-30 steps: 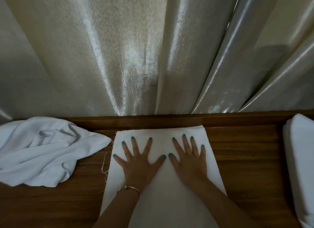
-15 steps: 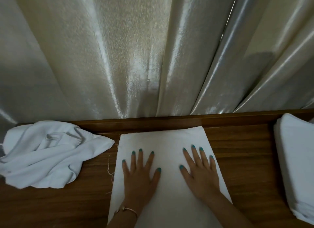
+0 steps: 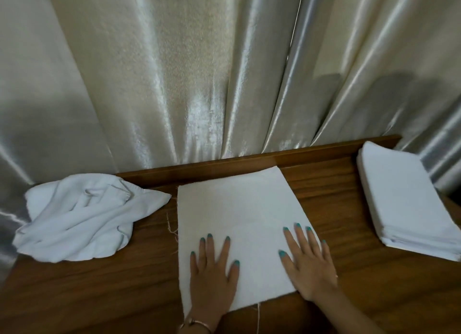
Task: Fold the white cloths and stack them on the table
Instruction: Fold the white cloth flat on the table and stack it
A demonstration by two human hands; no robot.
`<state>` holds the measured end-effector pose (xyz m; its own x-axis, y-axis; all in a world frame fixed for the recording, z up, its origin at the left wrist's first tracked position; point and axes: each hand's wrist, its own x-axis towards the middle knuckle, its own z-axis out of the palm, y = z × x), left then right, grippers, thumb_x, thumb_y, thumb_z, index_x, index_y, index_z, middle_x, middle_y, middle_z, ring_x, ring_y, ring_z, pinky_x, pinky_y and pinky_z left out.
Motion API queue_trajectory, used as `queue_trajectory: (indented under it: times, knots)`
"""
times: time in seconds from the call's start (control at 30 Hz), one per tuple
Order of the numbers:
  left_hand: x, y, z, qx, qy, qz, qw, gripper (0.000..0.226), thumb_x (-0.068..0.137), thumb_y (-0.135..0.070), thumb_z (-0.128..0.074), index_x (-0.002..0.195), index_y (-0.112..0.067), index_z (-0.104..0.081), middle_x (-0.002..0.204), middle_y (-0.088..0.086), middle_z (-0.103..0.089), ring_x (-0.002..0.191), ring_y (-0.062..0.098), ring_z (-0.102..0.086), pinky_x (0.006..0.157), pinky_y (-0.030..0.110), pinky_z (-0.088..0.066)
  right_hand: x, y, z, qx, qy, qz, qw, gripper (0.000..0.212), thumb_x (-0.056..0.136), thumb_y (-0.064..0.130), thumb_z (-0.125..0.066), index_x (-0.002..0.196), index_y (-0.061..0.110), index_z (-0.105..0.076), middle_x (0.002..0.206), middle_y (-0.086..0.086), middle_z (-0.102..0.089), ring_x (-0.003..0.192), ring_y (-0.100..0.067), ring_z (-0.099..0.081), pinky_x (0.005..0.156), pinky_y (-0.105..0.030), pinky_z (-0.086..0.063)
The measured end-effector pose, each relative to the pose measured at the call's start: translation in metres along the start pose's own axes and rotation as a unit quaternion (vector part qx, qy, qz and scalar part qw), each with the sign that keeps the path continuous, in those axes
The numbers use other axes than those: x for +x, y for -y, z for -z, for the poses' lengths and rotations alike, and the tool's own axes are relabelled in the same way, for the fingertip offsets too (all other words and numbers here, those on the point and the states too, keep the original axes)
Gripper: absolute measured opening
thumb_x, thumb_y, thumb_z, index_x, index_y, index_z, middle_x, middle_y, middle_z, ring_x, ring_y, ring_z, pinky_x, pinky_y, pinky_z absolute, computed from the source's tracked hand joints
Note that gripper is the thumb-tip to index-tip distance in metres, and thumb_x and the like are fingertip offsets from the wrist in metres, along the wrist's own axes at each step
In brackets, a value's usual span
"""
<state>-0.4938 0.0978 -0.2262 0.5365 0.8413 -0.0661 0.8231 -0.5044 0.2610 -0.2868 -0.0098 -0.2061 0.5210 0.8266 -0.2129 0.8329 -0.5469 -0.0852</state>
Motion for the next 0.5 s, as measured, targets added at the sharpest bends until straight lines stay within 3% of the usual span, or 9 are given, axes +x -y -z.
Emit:
queue_trajectory:
  times: [0.1,0.2,0.33,0.43,0.5]
  knots:
    - [-0.016,0.003,-0.002,0.021,0.012,0.032,0.999,0.065,0.079,-0.07,0.008,0.135,-0.047,0.032,0.159,0.011,0.021,0.145,0.03,0.022,0.113,0.05,0.015,-0.017,-0.008,-0.004,0.015,0.006,-0.015,1.0,0.066,0.093,0.062,-0.001,0.141,0.033,0.034,0.157,0.005,0.027,0.143,-0.017,0.025,0.119,-0.044,0.006]
    - [-0.023,0.007,0.001,0.072,0.007,0.053,0.996,0.073,0.073,-0.074,0.021,0.141,-0.047,0.025,0.159,0.017,0.015,0.147,0.035,0.011,0.11,0.064,-0.001,-0.027,-0.022,-0.006,0.006,0.033,-0.011,0.999,0.069,0.094,0.062,-0.002,0.142,0.026,0.032,0.158,0.006,0.026,0.144,-0.013,0.024,0.12,-0.044,0.003]
    - [-0.03,0.007,0.007,0.092,0.024,0.028,0.995,0.074,0.079,-0.066,0.019,0.148,-0.04,0.013,0.16,0.014,0.005,0.148,0.031,0.004,0.115,0.055,-0.001,-0.027,-0.037,-0.004,-0.004,0.06,0.031,0.998,0.068,0.093,0.064,-0.004,0.143,0.034,0.031,0.156,0.005,0.031,0.143,-0.015,0.026,0.119,-0.045,0.003]
    - [-0.042,0.0,0.015,0.077,0.017,-0.11,0.991,0.058,0.096,-0.045,-0.01,0.148,-0.03,-0.03,0.157,0.008,-0.023,0.144,0.026,-0.026,0.115,0.049,-0.02,-0.03,-0.042,-0.003,-0.025,0.05,0.041,0.998,0.066,0.093,0.065,-0.005,0.14,0.04,0.033,0.151,0.004,0.035,0.143,-0.019,0.027,0.118,-0.047,0.003]
    - [-0.05,0.001,0.011,0.082,0.033,-0.211,0.973,0.056,0.096,-0.051,-0.015,0.149,-0.035,-0.023,0.157,-0.006,-0.009,0.147,0.018,-0.01,0.118,0.048,-0.007,-0.035,-0.044,-0.005,-0.041,0.035,0.069,0.996,0.066,0.093,0.065,-0.006,0.143,0.037,0.029,0.15,0.007,0.032,0.143,-0.018,0.025,0.118,-0.046,0.004]
